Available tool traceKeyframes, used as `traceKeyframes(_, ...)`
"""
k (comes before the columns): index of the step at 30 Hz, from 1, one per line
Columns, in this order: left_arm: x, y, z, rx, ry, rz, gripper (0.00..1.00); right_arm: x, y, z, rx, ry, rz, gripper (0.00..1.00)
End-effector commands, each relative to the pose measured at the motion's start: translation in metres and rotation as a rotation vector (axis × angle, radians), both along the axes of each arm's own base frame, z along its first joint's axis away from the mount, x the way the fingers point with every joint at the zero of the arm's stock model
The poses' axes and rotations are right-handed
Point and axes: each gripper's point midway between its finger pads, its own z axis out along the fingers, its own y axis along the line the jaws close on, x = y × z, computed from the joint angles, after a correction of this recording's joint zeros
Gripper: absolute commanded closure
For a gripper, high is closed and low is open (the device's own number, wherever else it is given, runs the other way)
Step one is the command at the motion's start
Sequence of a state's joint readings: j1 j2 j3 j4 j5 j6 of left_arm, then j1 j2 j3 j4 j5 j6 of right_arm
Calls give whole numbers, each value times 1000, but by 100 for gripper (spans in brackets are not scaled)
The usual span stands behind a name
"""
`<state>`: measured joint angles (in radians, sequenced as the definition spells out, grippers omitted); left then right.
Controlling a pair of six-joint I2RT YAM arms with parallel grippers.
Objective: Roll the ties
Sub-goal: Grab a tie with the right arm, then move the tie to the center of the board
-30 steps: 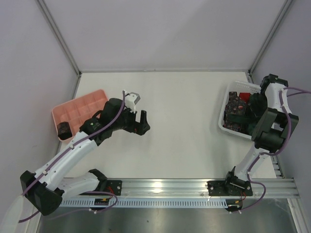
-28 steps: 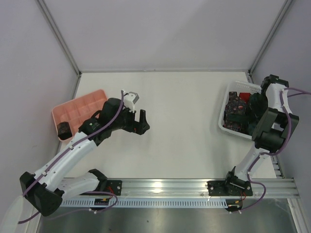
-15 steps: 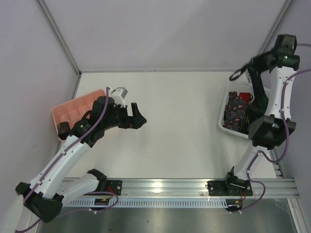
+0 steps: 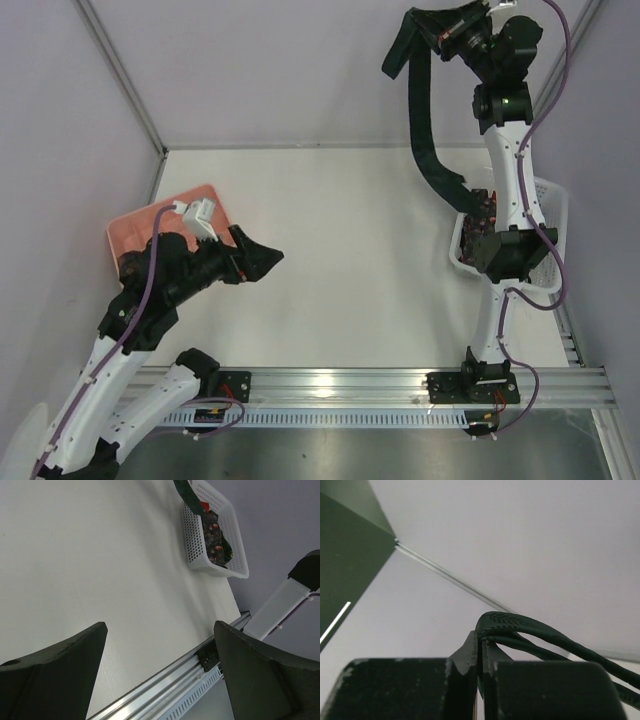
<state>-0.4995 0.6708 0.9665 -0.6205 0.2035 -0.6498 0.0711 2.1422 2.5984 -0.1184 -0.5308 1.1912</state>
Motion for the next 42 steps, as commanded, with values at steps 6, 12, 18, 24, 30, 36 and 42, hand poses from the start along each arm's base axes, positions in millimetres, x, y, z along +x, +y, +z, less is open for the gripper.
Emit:
traceKeyframes(6, -6, 13, 4, -60, 12, 82, 5, -28, -34, 90, 170, -344, -59, 100)
traceKeyframes(12, -10, 12, 1, -71, 35, 76, 5, -5, -21, 51, 113, -244, -27, 100)
traceKeyframes(18, -16, 17, -1, -65, 55, 88, 5, -25, 65, -112, -116, 131, 68, 100)
traceKeyframes(24, -31, 21, -1, -56, 77, 71, 6, -154, 73, -233, -101, 479, 74, 100)
traceKeyframes(30, -46, 18, -23, -36, 191, 30, 9, -262, 56, -359, -171, 836, 110, 100)
traceKeyframes(36, -66, 1, -62, -28, 366, -87, 15, -334, 32, -434, -142, 1031, 104, 100)
traceKeyframes(42, -72, -13, -86, -45, 467, -164, 24, -363, 7, -472, -223, 1125, 13, 100)
